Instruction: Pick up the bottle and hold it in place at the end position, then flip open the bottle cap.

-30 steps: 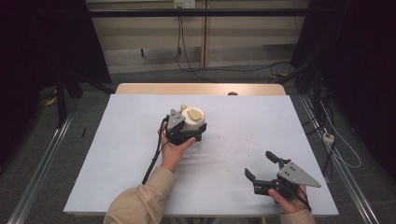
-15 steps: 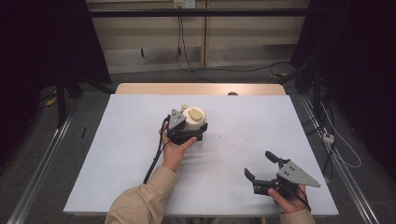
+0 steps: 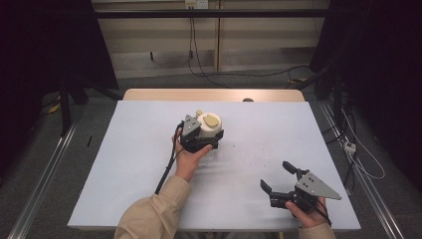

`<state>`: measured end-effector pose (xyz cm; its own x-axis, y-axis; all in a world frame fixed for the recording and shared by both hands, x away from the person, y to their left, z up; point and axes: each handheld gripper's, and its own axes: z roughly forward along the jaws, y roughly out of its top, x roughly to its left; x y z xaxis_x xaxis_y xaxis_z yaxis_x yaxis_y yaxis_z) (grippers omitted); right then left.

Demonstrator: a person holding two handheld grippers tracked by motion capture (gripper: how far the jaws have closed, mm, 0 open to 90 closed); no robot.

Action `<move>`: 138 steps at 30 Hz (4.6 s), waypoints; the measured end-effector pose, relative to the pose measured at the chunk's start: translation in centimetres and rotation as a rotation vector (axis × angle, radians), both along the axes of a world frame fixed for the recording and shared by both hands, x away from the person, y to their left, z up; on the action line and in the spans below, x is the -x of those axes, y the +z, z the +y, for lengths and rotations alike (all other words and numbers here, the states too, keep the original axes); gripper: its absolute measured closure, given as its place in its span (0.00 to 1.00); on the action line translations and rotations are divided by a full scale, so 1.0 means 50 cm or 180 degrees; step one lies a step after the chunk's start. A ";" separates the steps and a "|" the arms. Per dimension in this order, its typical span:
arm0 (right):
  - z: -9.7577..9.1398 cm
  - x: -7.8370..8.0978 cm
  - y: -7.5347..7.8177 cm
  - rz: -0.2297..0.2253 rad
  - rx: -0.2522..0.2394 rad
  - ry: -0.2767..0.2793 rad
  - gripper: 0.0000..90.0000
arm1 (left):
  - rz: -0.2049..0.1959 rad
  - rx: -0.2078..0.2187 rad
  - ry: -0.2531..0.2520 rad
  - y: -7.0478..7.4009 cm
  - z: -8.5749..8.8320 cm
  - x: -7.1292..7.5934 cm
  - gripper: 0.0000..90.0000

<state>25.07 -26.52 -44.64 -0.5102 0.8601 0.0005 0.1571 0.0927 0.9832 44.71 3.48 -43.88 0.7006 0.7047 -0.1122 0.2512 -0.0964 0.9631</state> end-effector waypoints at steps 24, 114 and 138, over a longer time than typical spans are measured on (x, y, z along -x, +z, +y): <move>0.000 0.000 0.000 0.0000 -0.0002 -0.0001 0.04 | 0.0020 0.0000 0.0017 -0.011 -0.013 -0.004 0.07; 0.084 -0.126 0.037 0.0203 -0.0001 -0.0019 0.06 | -0.0063 -0.0040 0.0139 -0.044 -0.011 -0.003 0.07; 0.138 -0.192 0.069 0.0340 -0.0020 0.0100 0.24 | -0.0061 -0.0040 0.0132 -0.044 -0.011 -0.003 0.07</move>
<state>34.69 -19.60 -41.18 -0.5337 0.8434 0.0617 0.2582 0.0931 0.9616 44.86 2.93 -46.08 0.6727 0.7344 -0.0899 0.2367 -0.0985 0.9666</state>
